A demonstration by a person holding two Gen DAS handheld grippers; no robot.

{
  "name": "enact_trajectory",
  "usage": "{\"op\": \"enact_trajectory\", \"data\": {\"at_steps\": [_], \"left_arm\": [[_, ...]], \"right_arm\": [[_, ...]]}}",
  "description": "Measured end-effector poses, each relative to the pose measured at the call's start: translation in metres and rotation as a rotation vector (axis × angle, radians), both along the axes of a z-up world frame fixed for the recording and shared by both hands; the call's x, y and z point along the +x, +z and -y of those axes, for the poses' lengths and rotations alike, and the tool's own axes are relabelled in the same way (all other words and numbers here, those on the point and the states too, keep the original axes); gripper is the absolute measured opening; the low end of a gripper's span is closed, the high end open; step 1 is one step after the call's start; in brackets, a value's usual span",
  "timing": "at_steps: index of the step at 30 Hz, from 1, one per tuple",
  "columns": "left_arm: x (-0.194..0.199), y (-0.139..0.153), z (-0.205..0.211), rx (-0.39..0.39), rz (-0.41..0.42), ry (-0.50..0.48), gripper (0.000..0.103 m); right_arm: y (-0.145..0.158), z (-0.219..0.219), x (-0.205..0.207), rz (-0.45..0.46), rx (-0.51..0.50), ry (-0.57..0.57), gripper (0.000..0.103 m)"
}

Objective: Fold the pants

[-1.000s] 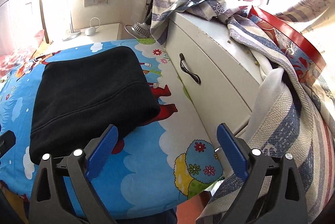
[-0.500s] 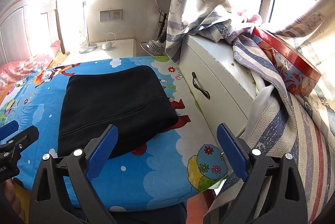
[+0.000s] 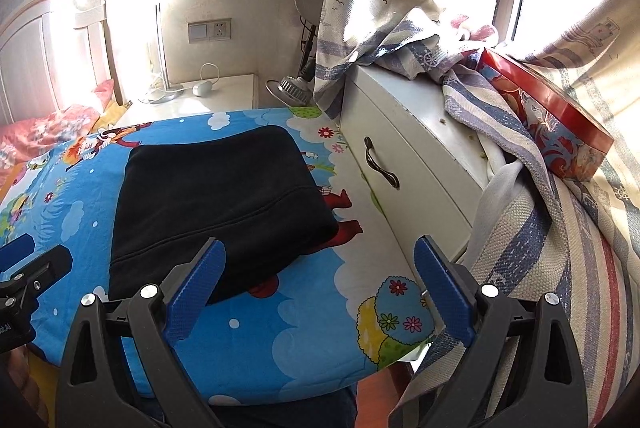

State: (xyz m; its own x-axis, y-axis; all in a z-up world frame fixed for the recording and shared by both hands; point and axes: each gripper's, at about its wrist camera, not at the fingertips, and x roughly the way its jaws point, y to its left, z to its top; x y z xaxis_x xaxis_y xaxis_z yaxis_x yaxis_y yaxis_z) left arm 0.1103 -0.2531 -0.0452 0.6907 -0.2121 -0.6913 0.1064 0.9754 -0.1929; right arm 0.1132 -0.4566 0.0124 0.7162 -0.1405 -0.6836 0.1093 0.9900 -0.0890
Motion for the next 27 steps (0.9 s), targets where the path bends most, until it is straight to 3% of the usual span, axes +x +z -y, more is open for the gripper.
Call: {"op": "enact_trajectory", "data": {"at_steps": [27], "left_arm": [[-0.0026,0.0018,0.0028,0.001,0.01,-0.012,0.101]], "right_arm": [[-0.0001,0.0007,-0.0003,0.002,0.002,-0.001,0.091]]}}
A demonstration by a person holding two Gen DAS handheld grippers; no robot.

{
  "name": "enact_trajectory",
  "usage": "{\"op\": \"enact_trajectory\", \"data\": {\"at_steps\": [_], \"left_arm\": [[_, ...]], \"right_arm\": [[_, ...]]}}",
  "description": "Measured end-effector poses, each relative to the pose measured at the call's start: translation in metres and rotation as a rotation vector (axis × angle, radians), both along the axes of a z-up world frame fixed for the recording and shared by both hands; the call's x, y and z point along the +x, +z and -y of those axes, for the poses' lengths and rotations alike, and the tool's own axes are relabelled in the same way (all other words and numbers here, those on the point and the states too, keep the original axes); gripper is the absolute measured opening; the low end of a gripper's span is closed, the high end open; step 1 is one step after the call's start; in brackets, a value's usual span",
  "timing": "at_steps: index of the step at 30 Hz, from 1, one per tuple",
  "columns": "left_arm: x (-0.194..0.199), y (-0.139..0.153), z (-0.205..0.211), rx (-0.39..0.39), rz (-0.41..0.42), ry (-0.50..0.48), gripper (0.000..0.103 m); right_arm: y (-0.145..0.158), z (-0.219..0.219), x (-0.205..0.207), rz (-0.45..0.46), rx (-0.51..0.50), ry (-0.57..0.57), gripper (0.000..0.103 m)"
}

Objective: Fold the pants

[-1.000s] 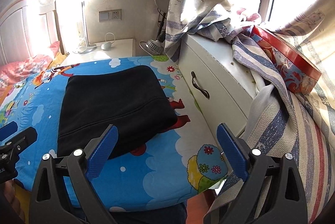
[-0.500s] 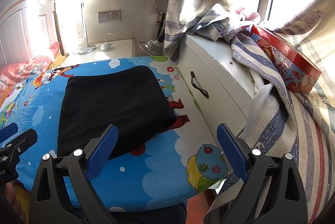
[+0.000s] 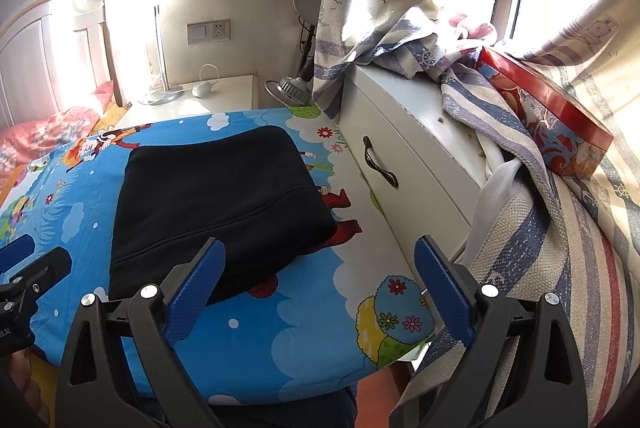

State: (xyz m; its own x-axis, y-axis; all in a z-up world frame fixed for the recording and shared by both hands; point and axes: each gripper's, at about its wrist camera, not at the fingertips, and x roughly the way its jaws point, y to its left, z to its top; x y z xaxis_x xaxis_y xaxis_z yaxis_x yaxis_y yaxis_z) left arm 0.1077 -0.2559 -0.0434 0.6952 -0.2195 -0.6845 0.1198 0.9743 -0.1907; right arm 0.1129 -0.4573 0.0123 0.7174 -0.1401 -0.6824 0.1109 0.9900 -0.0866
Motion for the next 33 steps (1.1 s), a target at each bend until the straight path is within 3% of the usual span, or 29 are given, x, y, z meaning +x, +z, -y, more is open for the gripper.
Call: {"op": "enact_trajectory", "data": {"at_steps": [20,28,33], "left_arm": [[-0.001,0.0,0.007,0.001,0.003,-0.014,0.101],[0.0,0.001,0.01,-0.062,0.022,-0.08,0.101],[0.003,-0.005,-0.006,-0.075,0.013,-0.039,0.101]], "right_arm": [[0.0,0.0,0.0,-0.001,0.001,-0.002,0.091],[-0.004,0.002,-0.001,-0.006,0.004,-0.002,0.091],[-0.015,0.002,0.001,-0.011,0.022,0.024,0.094]]}}
